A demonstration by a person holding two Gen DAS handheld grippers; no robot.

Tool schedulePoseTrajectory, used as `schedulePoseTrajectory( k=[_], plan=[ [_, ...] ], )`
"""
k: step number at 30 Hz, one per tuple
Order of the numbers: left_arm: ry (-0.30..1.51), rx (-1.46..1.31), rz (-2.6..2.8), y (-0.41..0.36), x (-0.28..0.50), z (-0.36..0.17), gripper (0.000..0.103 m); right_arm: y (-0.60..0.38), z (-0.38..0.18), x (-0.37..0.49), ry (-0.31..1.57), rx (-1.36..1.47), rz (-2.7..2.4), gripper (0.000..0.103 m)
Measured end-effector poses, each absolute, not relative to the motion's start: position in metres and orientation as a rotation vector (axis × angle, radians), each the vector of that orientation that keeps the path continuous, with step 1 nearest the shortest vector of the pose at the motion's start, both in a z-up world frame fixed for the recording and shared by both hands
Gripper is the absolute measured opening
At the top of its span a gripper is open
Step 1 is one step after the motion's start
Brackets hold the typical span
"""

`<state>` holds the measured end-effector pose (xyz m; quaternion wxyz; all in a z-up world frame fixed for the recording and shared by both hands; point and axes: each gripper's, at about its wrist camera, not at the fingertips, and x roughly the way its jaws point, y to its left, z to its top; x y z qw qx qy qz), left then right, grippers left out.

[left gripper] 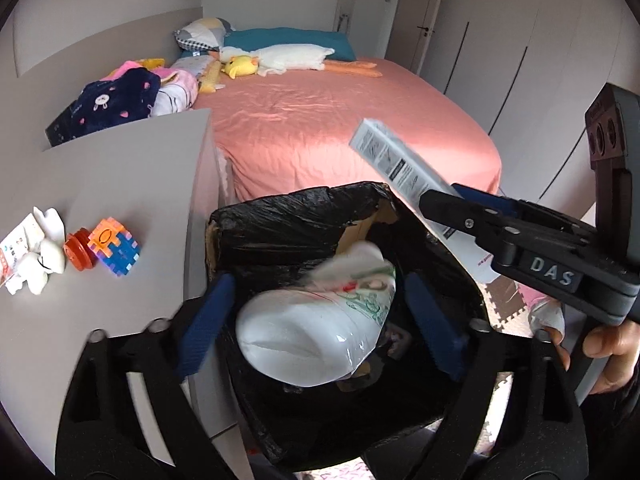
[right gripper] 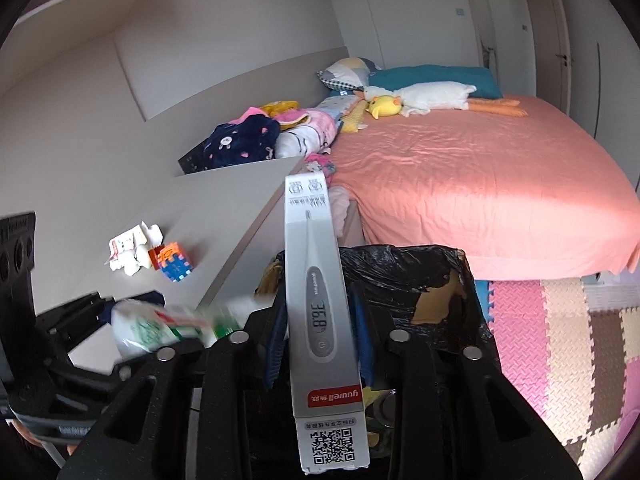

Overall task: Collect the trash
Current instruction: 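Open both tools to drop the bottle and box into the bin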

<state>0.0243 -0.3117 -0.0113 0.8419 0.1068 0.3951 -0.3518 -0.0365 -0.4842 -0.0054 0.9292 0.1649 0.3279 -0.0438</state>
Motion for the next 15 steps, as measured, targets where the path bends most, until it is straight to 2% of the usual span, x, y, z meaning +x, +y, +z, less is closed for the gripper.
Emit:
schedulePoseTrajectory(
  k=[1, 2, 15],
  plan=[
    [0.812, 0.256, -0.712, -0.314, 0.023, -0.013, 0.097, -0.488, -0.005, -0.038, 0.658, 0.348, -0.116, 0.089],
    [0.802, 0.287, -0.681, -0.317, 0.022, -0.016, 0.097, -0.491, -0.005, -0.041, 0.649, 0.357, -0.139, 0.091],
    [0.794, 0.337, -0.576, -0.292, 0.027, -0.027, 0.097, -0.480, -0.015, -0.032, 0.686, 0.358, -0.128, 0.091]
  ],
)
